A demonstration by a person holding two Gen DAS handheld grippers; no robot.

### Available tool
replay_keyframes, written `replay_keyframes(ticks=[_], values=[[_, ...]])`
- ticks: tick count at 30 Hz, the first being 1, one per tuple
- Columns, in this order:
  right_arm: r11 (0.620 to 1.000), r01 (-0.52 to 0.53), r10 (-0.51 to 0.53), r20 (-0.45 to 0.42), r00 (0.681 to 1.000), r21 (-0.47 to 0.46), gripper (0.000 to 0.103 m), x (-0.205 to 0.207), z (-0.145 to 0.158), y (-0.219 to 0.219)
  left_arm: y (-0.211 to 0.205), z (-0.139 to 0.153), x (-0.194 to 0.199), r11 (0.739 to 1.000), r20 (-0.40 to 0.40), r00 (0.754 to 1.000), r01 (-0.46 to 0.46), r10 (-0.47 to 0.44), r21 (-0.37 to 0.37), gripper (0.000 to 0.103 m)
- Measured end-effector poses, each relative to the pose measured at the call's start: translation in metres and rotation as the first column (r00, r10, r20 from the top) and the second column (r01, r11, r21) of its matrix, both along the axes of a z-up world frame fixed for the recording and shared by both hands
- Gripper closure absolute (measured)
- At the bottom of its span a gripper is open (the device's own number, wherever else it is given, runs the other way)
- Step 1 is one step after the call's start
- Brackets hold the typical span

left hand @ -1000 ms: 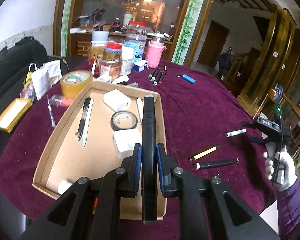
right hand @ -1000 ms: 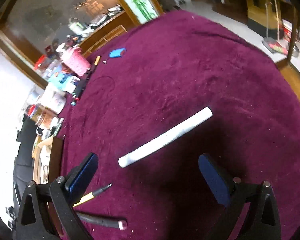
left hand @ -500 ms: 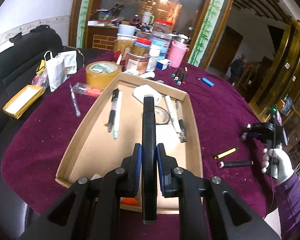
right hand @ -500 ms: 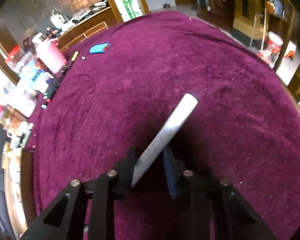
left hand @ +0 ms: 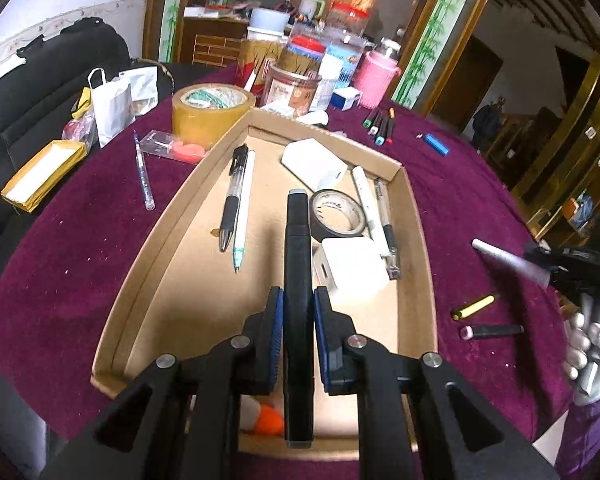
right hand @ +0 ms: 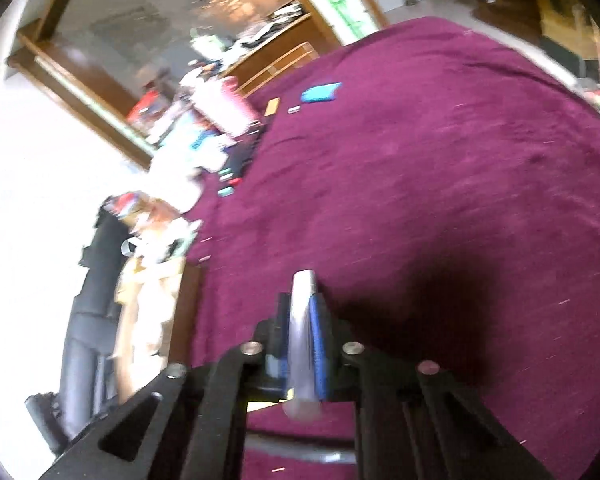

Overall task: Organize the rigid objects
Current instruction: 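Lower the black marker into the box with the left gripper while the right lifts the white marker, then open the left gripper while the right lowers the white paint marker into the box and releases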

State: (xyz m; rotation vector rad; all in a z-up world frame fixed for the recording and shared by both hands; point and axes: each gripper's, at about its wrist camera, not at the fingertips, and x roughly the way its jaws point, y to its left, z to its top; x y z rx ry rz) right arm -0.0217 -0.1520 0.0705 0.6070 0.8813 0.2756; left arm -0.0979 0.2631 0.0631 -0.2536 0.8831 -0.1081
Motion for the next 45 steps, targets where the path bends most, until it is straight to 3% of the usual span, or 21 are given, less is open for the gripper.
replay_keyframes(ticks=[5, 9, 10, 11, 13, 16, 18, 19, 24, 28, 31, 33, 41, 45], values=[[0.991, -0.108, 0.111, 0.043, 0.993, -0.073, 0.094, -0.004, 0.018, 0.045, 0.003, -0.010, 0.035, 0.999, -0.099, 0.995, -0.004, 0.008, 0.037, 0.088], [0.944, -0.129, 0.129, -0.019, 0.991, -0.303, 0.090, 0.005, 0.005, 0.069, 0.005, -0.023, 0.053, 0.998, -0.156, 0.988, -0.006, 0.015, 0.056, 0.088], [0.934, -0.136, 0.129, -0.043, 0.991, -0.330, 0.083, 0.009, -0.003, 0.070, 0.005, -0.027, 0.055, 0.998, -0.168, 0.986, -0.004, 0.013, 0.056, 0.088], [0.928, -0.149, 0.135, -0.065, 0.989, -0.342, 0.072, 0.013, -0.011, 0.073, 0.004, -0.032, 0.057, 0.999, -0.180, 0.984, 0.001, 0.007, 0.045, 0.088], [0.924, -0.172, 0.147, -0.100, 0.984, -0.343, 0.065, 0.019, -0.027, 0.077, 0.004, -0.034, 0.057, 0.999, -0.173, 0.985, 0.004, 0.004, 0.049, 0.088], [0.926, -0.193, 0.155, -0.140, 0.978, -0.324, 0.065, 0.028, -0.047, 0.083, 0.006, -0.035, 0.058, 0.999, -0.172, 0.985, 0.004, 0.003, 0.041, 0.088], [0.915, -0.179, 0.136, -0.140, 0.981, -0.361, 0.072, 0.029, -0.046, 0.084, 0.008, -0.034, 0.059, 0.999, -0.173, 0.985, 0.005, 0.001, 0.033, 0.088], [0.918, -0.177, 0.133, -0.144, 0.981, -0.354, 0.088, 0.028, -0.045, 0.081, 0.009, -0.035, 0.061, 0.999, -0.174, 0.985, 0.003, 0.002, 0.033, 0.088], [0.970, -0.188, 0.174, -0.102, 0.979, -0.153, 0.088, 0.015, -0.033, 0.063, 0.014, -0.033, 0.075, 0.999, -0.188, 0.982, -0.006, 0.015, 0.047, 0.088], [0.969, -0.247, 0.247, -0.036, 0.968, -0.003, 0.087, -0.001, -0.014, 0.070, 0.016, -0.033, 0.087, 0.999, -0.189, 0.982, -0.012, 0.018, 0.036, 0.087], [0.949, -0.311, 0.311, -0.003, 0.950, 0.054, 0.087, -0.007, 0.004, 0.091, 0.021, -0.031, 0.085, 0.999, -0.179, 0.984, -0.026, 0.023, -0.018, 0.072], [0.932, -0.356, 0.357, -0.001, 0.934, 0.074, 0.087, -0.006, 0.011, 0.114, 0.023, -0.025, 0.075, 0.998, -0.147, 0.989, -0.030, 0.023, -0.047, 0.059], [0.866, -0.496, 0.499, -0.063, 0.864, 0.063, 0.087, 0.019, 0.005, 0.230, 0.044, 0.012, 0.012, 0.990, 0.019, 0.996, -0.089, 0.091, -0.113, 0.034], [0.844, -0.536, 0.532, -0.098, 0.841, -0.024, 0.087, 0.031, -0.003, 0.290, 0.067, 0.016, -0.017, 0.981, 0.065, 0.984, -0.161, 0.169, -0.111, 0.031]])
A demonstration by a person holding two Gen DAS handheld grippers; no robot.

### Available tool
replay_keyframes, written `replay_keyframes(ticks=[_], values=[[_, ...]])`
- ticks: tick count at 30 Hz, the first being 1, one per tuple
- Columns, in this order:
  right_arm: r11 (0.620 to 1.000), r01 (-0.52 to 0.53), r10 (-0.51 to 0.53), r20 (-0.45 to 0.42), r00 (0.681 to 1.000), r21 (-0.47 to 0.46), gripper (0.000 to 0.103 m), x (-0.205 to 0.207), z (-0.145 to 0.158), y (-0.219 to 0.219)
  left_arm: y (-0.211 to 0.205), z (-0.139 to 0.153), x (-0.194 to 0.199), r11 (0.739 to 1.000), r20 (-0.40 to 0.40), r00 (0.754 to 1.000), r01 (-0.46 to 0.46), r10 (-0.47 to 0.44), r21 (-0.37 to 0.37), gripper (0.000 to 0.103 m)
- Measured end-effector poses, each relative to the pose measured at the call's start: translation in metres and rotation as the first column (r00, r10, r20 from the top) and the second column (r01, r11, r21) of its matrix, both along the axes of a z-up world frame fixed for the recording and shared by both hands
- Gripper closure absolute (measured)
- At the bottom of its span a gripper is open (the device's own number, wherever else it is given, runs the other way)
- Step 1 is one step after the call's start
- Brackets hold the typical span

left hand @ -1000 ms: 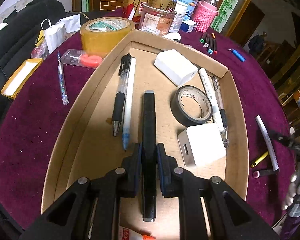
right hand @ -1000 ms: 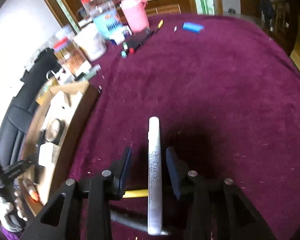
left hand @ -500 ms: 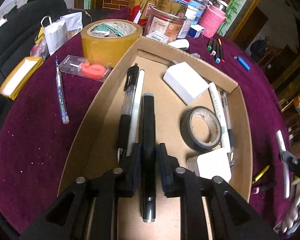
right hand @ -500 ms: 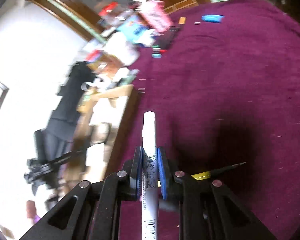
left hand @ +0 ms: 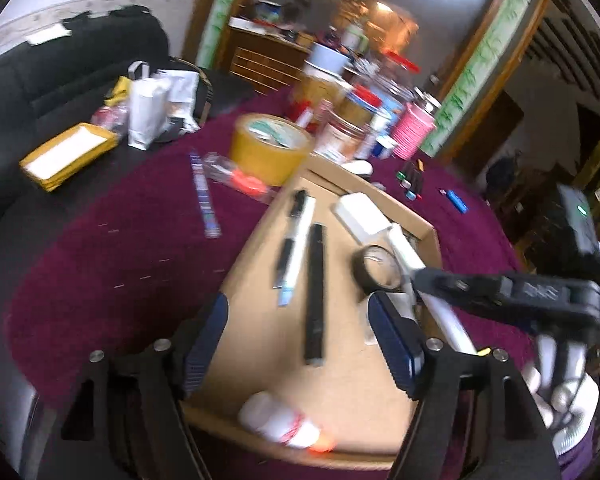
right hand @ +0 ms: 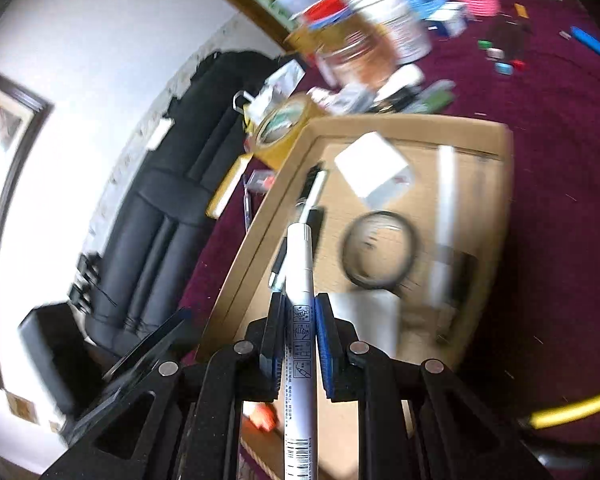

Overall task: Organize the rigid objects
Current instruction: 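Open the left gripper while the right lowers the white paint marker into the box and releases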

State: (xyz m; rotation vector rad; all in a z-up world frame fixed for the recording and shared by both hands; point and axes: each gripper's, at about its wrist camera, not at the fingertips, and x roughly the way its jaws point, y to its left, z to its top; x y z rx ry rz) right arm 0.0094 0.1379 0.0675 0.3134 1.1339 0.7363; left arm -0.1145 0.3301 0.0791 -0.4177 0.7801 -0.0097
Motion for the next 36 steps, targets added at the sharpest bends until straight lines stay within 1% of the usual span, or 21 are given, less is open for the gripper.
replay_keyframes(ticks=[4, 6, 9, 12, 14, 15, 16, 18, 19, 21, 23, 24, 26, 28, 29, 31, 33, 36], values=[[0.990, 0.044, -0.035, 0.064, 0.997, -0.135, 0.087, 0.013, -0.009, 0.033, 0.021, -0.009, -0.009, 0.999, -0.014, 0.999, -0.036, 0.035, -0.018, 0.031], [0.982, 0.070, -0.057, 0.076, 0.995, -0.178, 0.087, 0.018, -0.014, 0.044, 0.029, -0.011, -0.010, 0.999, -0.015, 0.999, -0.050, 0.049, -0.018, 0.031], [0.976, 0.069, -0.057, 0.066, 0.996, -0.205, 0.086, 0.026, -0.022, 0.054, 0.040, -0.015, -0.011, 0.998, -0.015, 0.998, -0.060, 0.060, -0.026, 0.031], [0.967, 0.099, -0.079, 0.093, 0.992, -0.233, 0.086, 0.028, -0.023, 0.052, 0.047, -0.018, -0.013, 0.997, -0.012, 0.998, -0.068, 0.068, -0.036, 0.031], [0.970, 0.111, -0.093, 0.090, 0.992, -0.217, 0.080, 0.028, -0.023, 0.048, 0.050, -0.020, -0.014, 0.997, -0.016, 0.997, -0.073, 0.072, -0.034, 0.031], [0.972, 0.118, -0.102, 0.087, 0.991, -0.203, 0.072, 0.028, -0.023, 0.044, 0.051, -0.021, -0.013, 0.997, -0.019, 0.997, -0.073, 0.073, -0.036, 0.031], [0.974, 0.122, -0.107, 0.087, 0.990, -0.190, 0.067, 0.027, -0.022, 0.043, 0.051, -0.023, -0.013, 0.997, -0.021, 0.997, -0.073, 0.072, -0.040, 0.031], [0.976, 0.129, -0.112, 0.104, 0.988, -0.174, 0.066, 0.023, -0.018, 0.039, 0.051, -0.025, -0.013, 0.996, -0.019, 0.997, -0.072, 0.071, -0.049, 0.031], [0.977, 0.133, -0.113, 0.123, 0.986, -0.168, 0.064, 0.017, -0.014, 0.034, 0.050, -0.024, -0.014, 0.996, -0.016, 0.997, -0.072, 0.071, -0.052, 0.031], [0.977, 0.143, -0.116, 0.168, 0.979, -0.157, 0.058, 0.006, -0.006, 0.024, 0.047, -0.022, -0.015, 0.996, -0.004, 0.998, -0.068, 0.068, -0.049, 0.031], [0.973, 0.162, -0.123, 0.228, 0.966, -0.163, 0.042, -0.006, 0.002, 0.015, 0.042, -0.018, -0.016, 0.997, 0.008, 0.998, -0.066, 0.066, -0.033, 0.031], [0.971, 0.176, -0.128, 0.265, 0.956, -0.163, 0.039, -0.014, 0.006, 0.008, 0.038, -0.016, -0.017, 0.998, 0.016, 0.998, -0.065, 0.065, -0.020, 0.031], [0.967, 0.195, -0.137, 0.310, 0.941, -0.164, 0.031, -0.022, 0.012, -0.001, 0.030, -0.012, -0.017, 0.998, 0.027, 0.998, -0.059, 0.059, -0.001, 0.031], [0.964, 0.214, -0.146, 0.352, 0.924, -0.161, 0.028, -0.032, 0.017, -0.011, 0.019, -0.008, -0.017, 0.998, 0.032, 0.998, -0.052, 0.051, 0.022, 0.031], [0.962, 0.221, -0.150, 0.364, 0.919, -0.160, 0.024, -0.035, 0.019, -0.016, 0.014, -0.007, -0.017, 0.998, 0.032, 0.998, -0.047, 0.046, 0.031, 0.031], [0.959, 0.240, -0.168, 0.378, 0.910, -0.151, 0.022, -0.042, 0.021, -0.030, 0.002, -0.004, -0.016, 0.998, 0.029, 0.999, -0.031, 0.029, 0.050, 0.031], [0.956, 0.262, -0.193, 0.386, 0.902, -0.135, 0.021, -0.048, 0.020, -0.046, -0.013, -0.001, -0.016, 0.997, 0.033, 0.999, -0.009, 0.007, 0.073, 0.031], [0.946, 0.301, -0.229, 0.410, 0.883, -0.119, 0.021, -0.056, 0.020, -0.069, -0.037, 0.009, -0.019, 0.991, 0.061, 0.998, 0.018, -0.027, 0.133, 0.031]])
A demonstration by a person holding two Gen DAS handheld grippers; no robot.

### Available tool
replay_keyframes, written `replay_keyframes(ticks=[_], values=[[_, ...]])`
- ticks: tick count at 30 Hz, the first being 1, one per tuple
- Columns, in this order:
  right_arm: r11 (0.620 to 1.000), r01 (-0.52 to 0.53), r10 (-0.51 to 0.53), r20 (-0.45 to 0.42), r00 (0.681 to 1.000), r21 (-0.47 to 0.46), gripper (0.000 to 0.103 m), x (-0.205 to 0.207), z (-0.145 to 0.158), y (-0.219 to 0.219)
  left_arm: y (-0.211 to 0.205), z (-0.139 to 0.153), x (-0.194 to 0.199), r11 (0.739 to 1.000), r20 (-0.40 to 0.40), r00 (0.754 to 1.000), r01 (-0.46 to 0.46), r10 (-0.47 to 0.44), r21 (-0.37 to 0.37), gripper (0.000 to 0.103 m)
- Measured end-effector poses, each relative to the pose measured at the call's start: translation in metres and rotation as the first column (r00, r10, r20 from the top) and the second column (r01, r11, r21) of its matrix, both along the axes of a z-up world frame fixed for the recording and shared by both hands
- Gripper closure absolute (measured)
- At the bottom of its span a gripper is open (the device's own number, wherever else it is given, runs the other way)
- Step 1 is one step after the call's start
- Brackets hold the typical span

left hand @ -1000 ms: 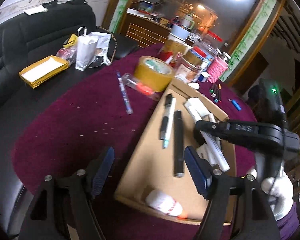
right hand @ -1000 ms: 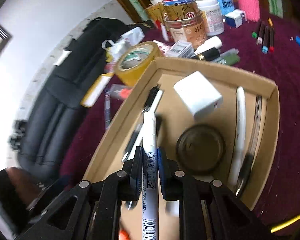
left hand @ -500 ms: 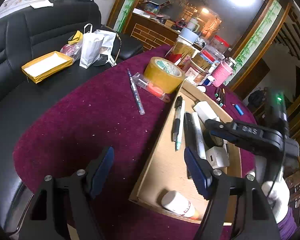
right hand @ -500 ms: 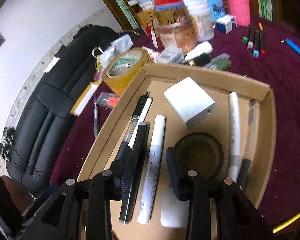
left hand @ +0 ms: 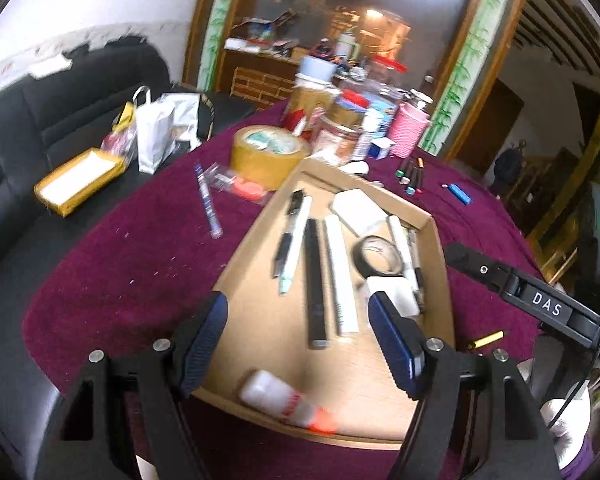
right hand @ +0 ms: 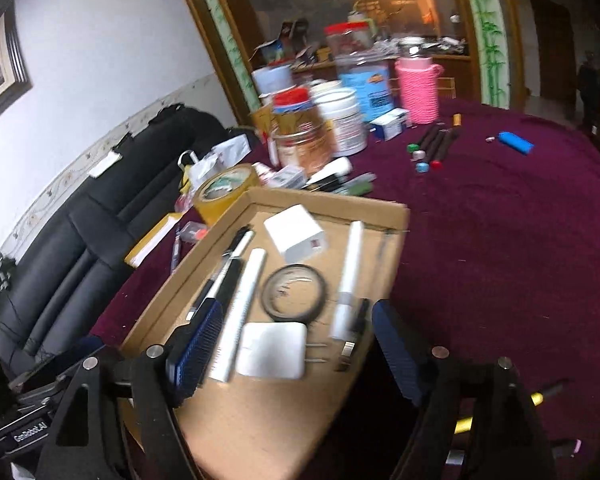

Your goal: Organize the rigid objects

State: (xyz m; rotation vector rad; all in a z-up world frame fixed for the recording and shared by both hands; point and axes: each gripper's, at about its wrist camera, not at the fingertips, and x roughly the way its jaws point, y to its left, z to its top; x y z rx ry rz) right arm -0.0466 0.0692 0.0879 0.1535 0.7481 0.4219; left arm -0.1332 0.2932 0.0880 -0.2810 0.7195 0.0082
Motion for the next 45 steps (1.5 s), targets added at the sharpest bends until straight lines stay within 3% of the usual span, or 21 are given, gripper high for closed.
replay_keyframes(ticks=[4, 7, 8, 9, 11, 13, 14, 16, 18, 21, 24, 29, 34, 38, 45], values=[[0.999, 0.052, -0.052, 0.040, 0.998, 0.002, 0.018, -0.008, 0.004, -0.027, -0.025, 0.020, -0.008, 0.998, 0.082, 0.996, 0.023, -0.028, 0.063, 0.030], [0.994, 0.108, -0.106, 0.104, 0.989, -0.017, 0.018, -0.019, 0.011, -0.048, -0.041, 0.048, -0.023, 0.986, 0.208, 0.977, -0.077, 0.045, 0.150, 0.022], [0.991, 0.129, -0.124, 0.135, 0.983, -0.026, 0.017, -0.024, 0.014, -0.054, -0.047, 0.060, -0.033, 0.972, 0.281, 0.955, -0.145, 0.089, 0.183, 0.017], [0.989, 0.147, -0.140, 0.163, 0.977, -0.034, 0.017, -0.029, 0.017, -0.058, -0.052, 0.073, -0.044, 0.956, 0.367, 0.922, -0.209, 0.123, 0.205, 0.007], [0.980, 0.191, -0.177, 0.225, 0.958, -0.046, 0.010, -0.041, 0.023, -0.066, -0.061, 0.093, -0.067, 0.940, 0.515, 0.846, -0.277, 0.140, 0.200, 0.000], [0.971, 0.235, -0.212, 0.292, 0.933, -0.047, 0.007, -0.053, 0.029, -0.071, -0.069, 0.106, -0.081, 0.949, 0.619, 0.777, -0.272, 0.118, 0.161, 0.000], [0.967, 0.252, -0.225, 0.318, 0.921, -0.046, 0.004, -0.058, 0.032, -0.072, -0.074, 0.110, -0.083, 0.960, 0.648, 0.756, -0.242, 0.095, 0.141, 0.000], [0.963, 0.268, -0.238, 0.345, 0.908, -0.040, 0.001, -0.066, 0.035, -0.074, -0.083, 0.115, -0.074, 0.975, 0.618, 0.784, -0.172, 0.049, 0.140, 0.000], [0.963, 0.266, -0.231, 0.363, 0.903, -0.049, 0.001, -0.072, 0.036, -0.073, -0.094, 0.115, -0.058, 0.986, 0.528, 0.849, -0.102, 0.016, 0.133, 0.000], [0.956, 0.274, -0.210, 0.408, 0.888, -0.102, 0.001, -0.083, 0.036, -0.068, -0.101, 0.105, -0.050, 0.993, 0.465, 0.885, -0.079, 0.027, 0.092, 0.000], [0.951, 0.274, -0.189, 0.435, 0.880, -0.141, 0.001, -0.092, 0.037, -0.065, -0.103, 0.100, -0.053, 0.981, 0.459, 0.884, -0.160, 0.091, 0.113, 0.000], [0.954, 0.269, -0.183, 0.457, 0.870, -0.130, 0.001, -0.104, 0.038, -0.063, -0.101, 0.100, -0.064, 0.950, 0.464, 0.871, -0.263, 0.159, 0.169, 0.000], [0.959, 0.232, -0.135, 0.453, 0.881, -0.164, 0.001, -0.106, 0.034, -0.046, -0.094, 0.099, -0.064, 0.952, 0.423, 0.890, -0.259, 0.169, 0.165, 0.000], [0.957, 0.218, -0.110, 0.452, 0.885, -0.192, 0.000, -0.108, 0.030, -0.036, -0.091, 0.089, -0.052, 0.925, 0.354, 0.911, -0.303, 0.210, 0.231, 0.000], [0.956, 0.202, -0.093, 0.432, 0.897, -0.213, 0.000, -0.105, 0.023, -0.025, -0.080, 0.074, -0.043, 0.933, 0.269, 0.939, -0.278, 0.215, 0.227, 0.000]])
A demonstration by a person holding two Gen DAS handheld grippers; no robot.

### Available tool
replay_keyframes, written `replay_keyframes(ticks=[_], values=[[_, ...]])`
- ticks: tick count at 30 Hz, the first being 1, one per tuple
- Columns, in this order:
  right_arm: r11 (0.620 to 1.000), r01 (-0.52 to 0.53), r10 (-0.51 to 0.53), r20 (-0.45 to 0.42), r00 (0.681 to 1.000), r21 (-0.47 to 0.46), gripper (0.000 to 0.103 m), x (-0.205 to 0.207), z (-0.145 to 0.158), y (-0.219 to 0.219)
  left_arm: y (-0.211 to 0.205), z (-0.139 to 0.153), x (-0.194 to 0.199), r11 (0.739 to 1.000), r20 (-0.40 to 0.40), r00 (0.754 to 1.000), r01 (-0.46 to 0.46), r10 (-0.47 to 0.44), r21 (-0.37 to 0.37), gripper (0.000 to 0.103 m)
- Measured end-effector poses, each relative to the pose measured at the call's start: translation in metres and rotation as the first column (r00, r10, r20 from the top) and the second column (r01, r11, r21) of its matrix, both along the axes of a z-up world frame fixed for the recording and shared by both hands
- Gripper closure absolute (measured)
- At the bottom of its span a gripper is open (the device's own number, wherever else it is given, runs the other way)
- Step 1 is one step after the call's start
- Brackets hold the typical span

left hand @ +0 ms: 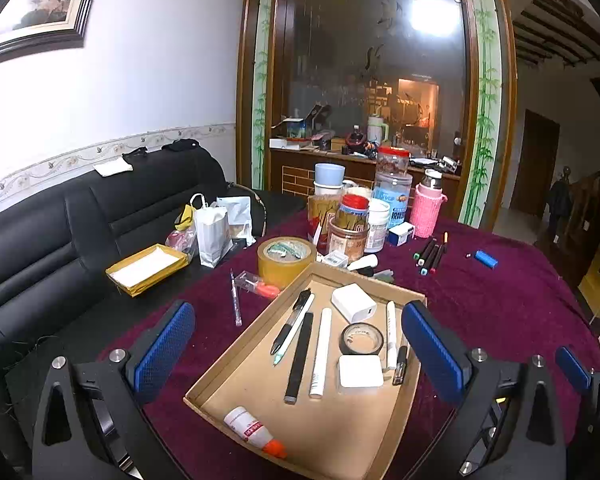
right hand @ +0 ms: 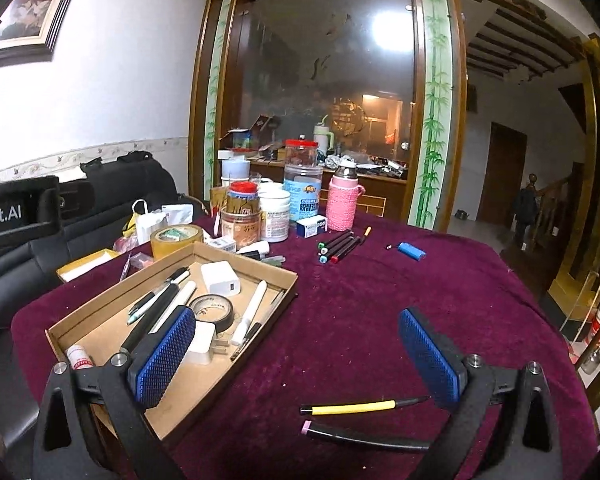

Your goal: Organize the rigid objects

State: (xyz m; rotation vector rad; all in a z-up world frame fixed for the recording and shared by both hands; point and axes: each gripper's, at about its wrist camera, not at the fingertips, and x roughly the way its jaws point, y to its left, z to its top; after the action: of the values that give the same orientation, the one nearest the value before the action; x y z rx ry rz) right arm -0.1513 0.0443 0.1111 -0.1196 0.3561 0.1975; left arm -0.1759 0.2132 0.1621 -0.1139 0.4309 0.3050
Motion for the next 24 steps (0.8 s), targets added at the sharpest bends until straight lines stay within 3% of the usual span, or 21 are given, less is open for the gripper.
replay_keyframes(ticks=[24], values=[[1.000, -0.010, 0.010, -0.062, 0.998, -0.007, 0.000, 0.005, -0.012, 0.009, 0.013, -0.020, 0.015, 1.000, -0.091, 0.995, -0.029, 0.029, -0.001, 0.000]])
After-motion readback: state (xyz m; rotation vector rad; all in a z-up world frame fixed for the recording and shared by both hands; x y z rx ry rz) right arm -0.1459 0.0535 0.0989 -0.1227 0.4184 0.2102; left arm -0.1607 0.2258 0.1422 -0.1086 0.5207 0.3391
